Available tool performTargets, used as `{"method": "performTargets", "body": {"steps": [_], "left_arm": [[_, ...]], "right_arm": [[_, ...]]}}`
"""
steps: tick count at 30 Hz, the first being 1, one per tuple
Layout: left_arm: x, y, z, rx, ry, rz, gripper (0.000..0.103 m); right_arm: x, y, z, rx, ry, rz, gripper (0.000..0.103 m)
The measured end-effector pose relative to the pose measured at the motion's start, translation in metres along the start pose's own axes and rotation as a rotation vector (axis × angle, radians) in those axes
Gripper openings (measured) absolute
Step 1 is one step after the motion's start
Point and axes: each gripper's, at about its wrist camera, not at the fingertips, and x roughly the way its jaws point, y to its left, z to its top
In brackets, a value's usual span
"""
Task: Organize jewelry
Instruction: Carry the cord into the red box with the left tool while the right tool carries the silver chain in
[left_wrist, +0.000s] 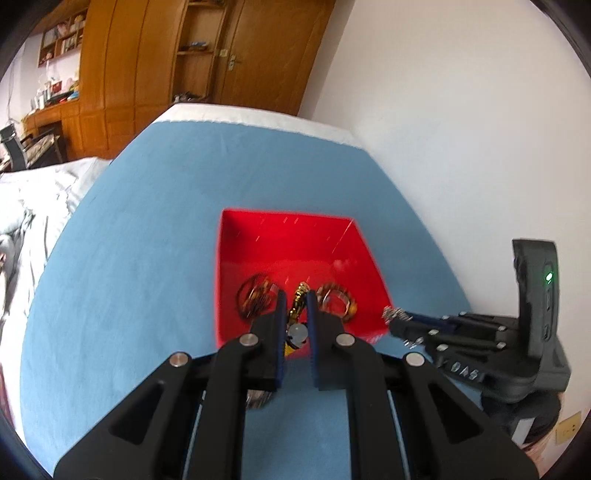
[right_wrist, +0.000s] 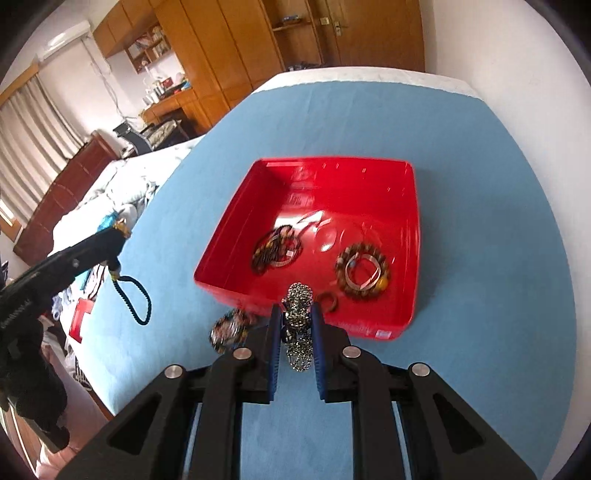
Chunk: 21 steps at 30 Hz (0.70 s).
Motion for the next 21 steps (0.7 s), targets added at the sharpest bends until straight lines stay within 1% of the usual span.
{"method": "performTargets", "body": {"steps": [2,5,8,10,16,21], "left_arm": [[0.010,-0.005,0.013,0.002,-0.012,-0.015,0.009],[0.035,-0.010,0.036,-0.003,-0.015,-0.059,0.008],[0.063,-0.010,0.050,-0.019,-0.003,-0.083,0.008],[0.086,-0.010,0.057,-0.026,0.018,-0.088,0.008],[0.150,0.002,0.056,-0.032,0.132,-0.012,0.008],[0.179,0.013,0.046,-0.022,0.197,0.029,0.008]], "right_arm": [[0.005,-0.004,0.011,0.011,-0.008,-0.008,0.015],[0.019,-0.012,0.028,0.036,-0.001,0.001,0.015],[0.035,-0.022,0.043,0.055,0.002,-0.017,0.015],[0.048,-0.029,0.051,0.068,0.009,-0.034,0.015],[0.088,-0.049,0.065,0.097,0.069,-0.053,0.015],[0.113,-0.059,0.070,0.114,0.106,-0.056,0.015]]}}
